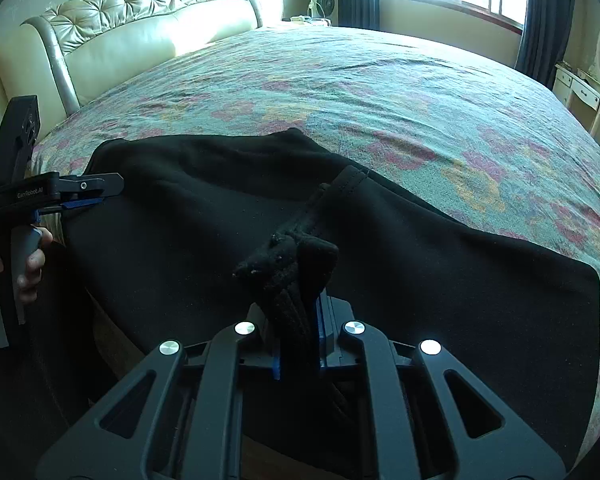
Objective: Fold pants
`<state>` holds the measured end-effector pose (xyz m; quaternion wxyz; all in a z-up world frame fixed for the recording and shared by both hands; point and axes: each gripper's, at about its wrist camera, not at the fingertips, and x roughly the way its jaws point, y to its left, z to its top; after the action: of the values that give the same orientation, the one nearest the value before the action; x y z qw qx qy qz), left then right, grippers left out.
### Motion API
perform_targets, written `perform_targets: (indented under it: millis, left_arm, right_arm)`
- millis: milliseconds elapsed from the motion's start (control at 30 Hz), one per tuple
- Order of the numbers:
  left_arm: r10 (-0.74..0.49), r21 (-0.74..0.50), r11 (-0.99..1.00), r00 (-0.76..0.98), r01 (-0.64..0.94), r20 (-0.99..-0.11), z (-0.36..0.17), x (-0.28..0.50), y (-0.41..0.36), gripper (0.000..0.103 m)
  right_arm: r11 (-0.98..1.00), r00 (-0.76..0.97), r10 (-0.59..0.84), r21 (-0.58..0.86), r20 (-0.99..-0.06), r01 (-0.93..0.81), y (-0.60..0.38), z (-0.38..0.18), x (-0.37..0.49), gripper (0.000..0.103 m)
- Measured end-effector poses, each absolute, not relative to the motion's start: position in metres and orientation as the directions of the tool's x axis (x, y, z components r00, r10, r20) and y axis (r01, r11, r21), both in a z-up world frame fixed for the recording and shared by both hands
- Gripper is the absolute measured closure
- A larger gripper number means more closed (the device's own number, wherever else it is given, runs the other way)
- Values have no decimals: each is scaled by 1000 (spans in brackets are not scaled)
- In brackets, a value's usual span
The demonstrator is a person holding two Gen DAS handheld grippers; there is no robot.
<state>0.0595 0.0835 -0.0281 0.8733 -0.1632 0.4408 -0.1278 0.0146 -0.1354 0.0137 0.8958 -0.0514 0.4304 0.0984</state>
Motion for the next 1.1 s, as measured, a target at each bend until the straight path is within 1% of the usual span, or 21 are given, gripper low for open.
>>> perform_targets:
  millis: [67, 333, 400, 767, 833, 967, 1033, 1100]
  left_arm:
    - [-363, -390, 917, 579, 83, -730, -28, 59, 83, 6]
    - [-353, -370, 924, 579, 93, -735, -29, 60, 80, 6]
    - [-351, -367, 925, 579, 95, -736, -29, 60, 79, 6]
    - [-354, -373, 923, 580, 91, -734, -30, 60, 80, 6]
    - [-355, -375, 923, 581, 90, -733, -30, 60, 81, 6]
    - [-353, -371, 924, 580, 92, -734, -29, 60, 81, 6]
    - [-351, -368, 925, 580, 94, -735, -30, 60, 81, 6]
    - [-352, -368, 925, 580, 94, -735, -29, 60, 81, 6]
  right_arm:
    - [974, 605, 122, -21, -787, -224, -133, 12, 15, 91]
    - [970, 577, 91, -59, -812, -236, -122, 5, 14, 81]
    - [969, 572, 96, -57, -814, -242, -121, 5, 14, 76]
    - [962, 564, 95, -69, -820, -263, -112, 6, 9, 74]
    - [959, 565, 106, -66, -818, -276, -109, 6, 6, 69]
    - [950, 555, 132, -55, -821, -306, -104, 5, 2, 65]
    - [946, 537, 167, -19, -827, -325, -104, 6, 0, 60]
    - [938, 503, 221, 41, -835, -344, -107, 10, -1, 59]
